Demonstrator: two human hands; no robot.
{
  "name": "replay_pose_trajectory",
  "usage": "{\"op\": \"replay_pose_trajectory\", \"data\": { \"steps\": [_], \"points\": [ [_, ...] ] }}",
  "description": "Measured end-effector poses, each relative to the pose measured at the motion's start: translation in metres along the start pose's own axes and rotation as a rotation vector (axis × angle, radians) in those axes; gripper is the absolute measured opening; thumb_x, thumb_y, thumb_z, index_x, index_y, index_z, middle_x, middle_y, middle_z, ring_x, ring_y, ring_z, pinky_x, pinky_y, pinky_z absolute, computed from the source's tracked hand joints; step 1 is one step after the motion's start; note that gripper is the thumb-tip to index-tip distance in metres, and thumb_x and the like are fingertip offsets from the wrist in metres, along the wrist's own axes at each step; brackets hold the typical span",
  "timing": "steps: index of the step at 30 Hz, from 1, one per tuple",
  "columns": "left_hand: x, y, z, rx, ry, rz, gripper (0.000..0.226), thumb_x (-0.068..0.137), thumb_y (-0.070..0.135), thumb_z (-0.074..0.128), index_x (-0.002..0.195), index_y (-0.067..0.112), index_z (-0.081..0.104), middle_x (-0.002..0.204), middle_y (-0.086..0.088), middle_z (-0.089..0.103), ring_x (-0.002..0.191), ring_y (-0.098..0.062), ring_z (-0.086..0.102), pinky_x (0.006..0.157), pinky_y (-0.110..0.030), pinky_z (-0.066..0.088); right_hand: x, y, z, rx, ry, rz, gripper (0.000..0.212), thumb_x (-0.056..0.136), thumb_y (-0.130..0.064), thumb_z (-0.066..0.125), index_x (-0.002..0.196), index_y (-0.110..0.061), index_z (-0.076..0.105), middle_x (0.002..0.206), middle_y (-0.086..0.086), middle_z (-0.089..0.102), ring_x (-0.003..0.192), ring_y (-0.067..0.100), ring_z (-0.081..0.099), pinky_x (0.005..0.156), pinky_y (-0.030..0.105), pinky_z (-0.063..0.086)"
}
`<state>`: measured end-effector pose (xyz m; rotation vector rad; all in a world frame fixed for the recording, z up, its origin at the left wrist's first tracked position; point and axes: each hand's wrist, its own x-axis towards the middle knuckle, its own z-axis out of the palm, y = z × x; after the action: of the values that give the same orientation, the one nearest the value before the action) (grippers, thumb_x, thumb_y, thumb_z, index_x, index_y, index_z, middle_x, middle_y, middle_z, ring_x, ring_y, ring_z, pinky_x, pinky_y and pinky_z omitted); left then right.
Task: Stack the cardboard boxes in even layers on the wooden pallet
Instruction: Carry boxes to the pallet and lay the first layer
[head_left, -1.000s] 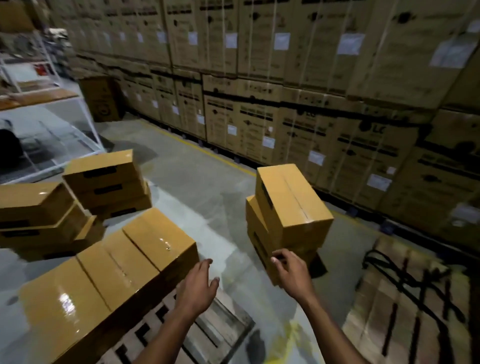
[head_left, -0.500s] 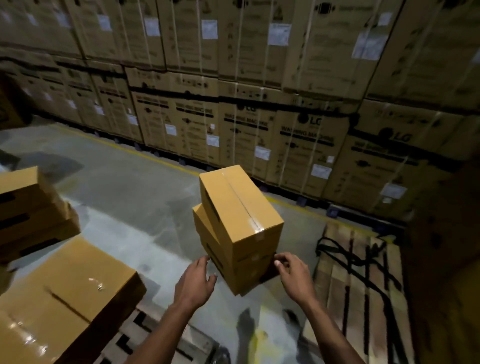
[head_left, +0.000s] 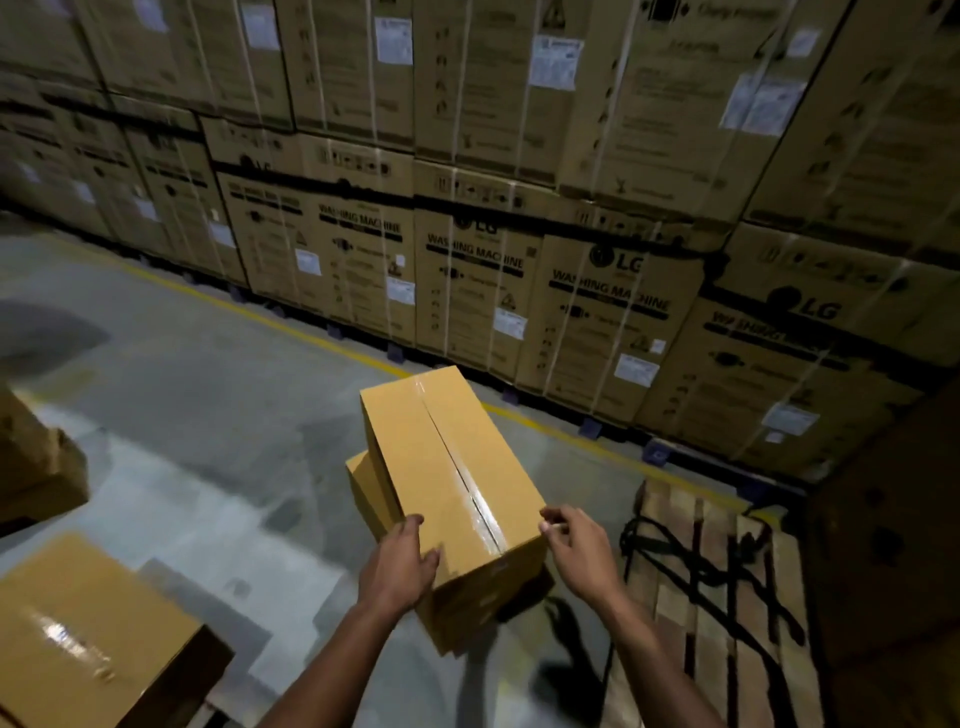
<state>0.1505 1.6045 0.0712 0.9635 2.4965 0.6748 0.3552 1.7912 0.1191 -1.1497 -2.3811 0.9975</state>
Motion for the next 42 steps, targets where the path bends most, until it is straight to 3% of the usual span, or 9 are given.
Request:
{"op": "replay_pose_trajectory", "data": {
  "steps": [8,15,21,27,31,34,37,39,42],
  "points": [
    [0.075,0.003,0.024,0.022,0.020,-0.197,0.058,0.103,0.046,0.055,0.153,0.021,0.040,0.151,0.000,0.051,0.134,-0.022,0.052,0.104,-0.039,0.049,0.125,0.043,0.030,-0.009,-0.188,0.015,0.031,0.101,-0.035,0.063,0.128,-0.022,0.064,0.111,-0.013,0.063,0.108,0.009,0.061,0.090,0.027,0.050],
    [0.127,0.002,0.054,-0.027,0.004,-0.441,0.072,0.101,0.044,0.058,0.160,0.015,0.027,0.158,-0.006,0.039,0.140,-0.025,0.045,0.113,-0.037,0.041,0.225,0.086,0.063,-0.071,-0.361,0.064,0.044,0.100,-0.041,0.061,0.139,-0.023,0.051,0.135,-0.002,0.058,0.122,0.018,0.057,0.102,0.039,0.050],
    [0.157,-0.011,0.079,-0.176,0.036,-0.650,0.091,0.100,0.043,0.063,0.165,0.007,0.009,0.166,-0.015,0.030,0.148,-0.031,0.039,0.116,-0.037,0.034,0.281,0.110,0.096,-0.041,-0.511,0.189,0.085,0.097,-0.049,0.062,0.161,-0.011,0.021,0.162,0.011,0.036,0.146,0.032,0.040,0.117,0.046,0.038],
    [0.166,-0.008,0.100,-0.454,0.013,-0.800,0.103,0.085,0.064,0.073,0.164,0.023,0.020,0.156,-0.006,0.050,0.137,-0.032,0.053,0.110,-0.039,0.044,0.290,0.113,0.115,0.128,-0.632,0.223,0.084,0.099,-0.045,0.063,0.164,-0.020,0.017,0.160,0.005,0.041,0.146,0.029,0.040,0.117,0.044,0.035],
    [0.171,0.003,0.097,-0.548,0.116,-0.844,0.082,0.089,0.051,0.077,0.155,0.022,0.039,0.146,-0.003,0.058,0.130,-0.029,0.057,0.106,-0.037,0.046,0.288,0.117,0.114,0.191,-0.602,0.293,0.084,0.095,-0.053,0.063,0.163,-0.026,0.021,0.161,0.004,0.040,0.146,0.030,0.040,0.117,0.050,0.036],
    [0.169,0.005,0.089,-0.620,0.152,-0.872,0.067,0.082,0.057,0.080,0.139,0.033,0.053,0.127,0.004,0.066,0.118,-0.026,0.064,0.103,-0.039,0.051,0.296,0.115,0.108,0.203,-0.582,0.292,0.081,0.093,-0.058,0.063,0.160,-0.030,0.029,0.156,0.003,0.045,0.141,0.029,0.044,0.114,0.051,0.039],
    [0.166,0.008,0.090,-0.658,0.244,-0.862,0.072,0.070,0.069,0.082,0.130,0.037,0.058,0.122,0.008,0.064,0.110,-0.022,0.066,0.098,-0.045,0.056,0.307,0.111,0.100,0.201,-0.557,0.228,0.093,0.080,-0.079,0.060,0.157,-0.033,0.035,0.154,0.003,0.045,0.138,0.028,0.045,0.110,0.050,0.041],
    [0.167,0.018,0.086,-0.650,0.295,-0.874,0.065,0.081,0.056,0.082,0.137,0.030,0.059,0.119,0.005,0.054,0.108,-0.022,0.062,0.095,-0.042,0.055,0.318,0.114,0.098,0.190,-0.537,0.192,0.115,0.061,-0.100,0.049,0.155,-0.035,0.036,0.153,0.001,0.044,0.139,0.028,0.044,0.112,0.053,0.041],
    [0.167,0.028,0.078,-0.642,0.364,-0.857,0.064,0.085,0.048,0.081,0.141,0.024,0.058,0.119,0.003,0.050,0.110,-0.023,0.059,0.095,-0.043,0.054,0.329,0.113,0.090,0.223,-0.570,0.172,0.109,0.058,-0.103,0.048,0.151,-0.048,0.034,0.153,-0.006,0.043,0.141,0.027,0.042,0.113,0.061,0.039]
  ]
}}
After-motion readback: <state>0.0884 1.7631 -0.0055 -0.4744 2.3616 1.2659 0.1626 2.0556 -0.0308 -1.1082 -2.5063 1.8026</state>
